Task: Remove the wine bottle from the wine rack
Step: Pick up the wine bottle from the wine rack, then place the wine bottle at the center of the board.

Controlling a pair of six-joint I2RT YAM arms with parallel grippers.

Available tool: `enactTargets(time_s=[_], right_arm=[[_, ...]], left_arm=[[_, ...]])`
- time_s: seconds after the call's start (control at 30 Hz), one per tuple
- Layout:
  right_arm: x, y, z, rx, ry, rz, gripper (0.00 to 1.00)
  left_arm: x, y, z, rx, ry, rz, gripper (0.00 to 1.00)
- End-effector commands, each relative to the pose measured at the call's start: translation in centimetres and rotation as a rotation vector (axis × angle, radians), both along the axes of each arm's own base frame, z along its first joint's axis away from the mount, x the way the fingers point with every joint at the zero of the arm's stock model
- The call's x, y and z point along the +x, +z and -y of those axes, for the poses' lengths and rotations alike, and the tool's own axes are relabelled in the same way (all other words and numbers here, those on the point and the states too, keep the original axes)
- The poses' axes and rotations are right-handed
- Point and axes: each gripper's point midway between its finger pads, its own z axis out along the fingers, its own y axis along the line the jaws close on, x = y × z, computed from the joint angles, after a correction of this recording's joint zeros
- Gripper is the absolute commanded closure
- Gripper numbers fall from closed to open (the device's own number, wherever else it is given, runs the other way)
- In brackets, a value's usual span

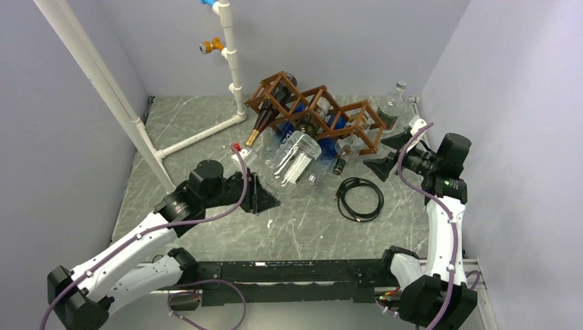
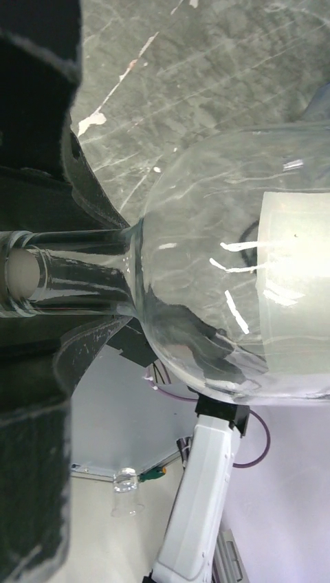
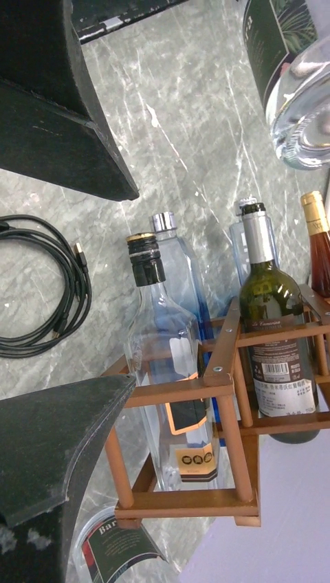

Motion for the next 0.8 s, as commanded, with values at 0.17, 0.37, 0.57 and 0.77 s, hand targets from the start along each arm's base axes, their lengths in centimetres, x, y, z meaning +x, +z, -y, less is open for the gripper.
enactTargets(time_s=[0.17,0.37,0.57,0.77], right_arm=[[-1.0,0.4,-1.0,-0.013,0.098,0.054,0.01],[-1.1,0.2,-1.0,-0.022,0.109,0.059,0.01],[-1.5,0.0,-1.3,-0.027,0.136,0.067,0.01],[-2.5,-0.3,-1.9,-0.038,0.205,0.106,0.01]], left_arm=[[-1.8,6.8,0.1,-0.167,-0.111,0.259,1.0],[-2.6,5.2,0.1,-0.131,-0.165,0.227,1.0],[-3.1,3.2,0.5,-0.077,-0.228,0.174,1.0],[-3.3,1.4,1.0,-0.029,-0.279,0.125,1.0]])
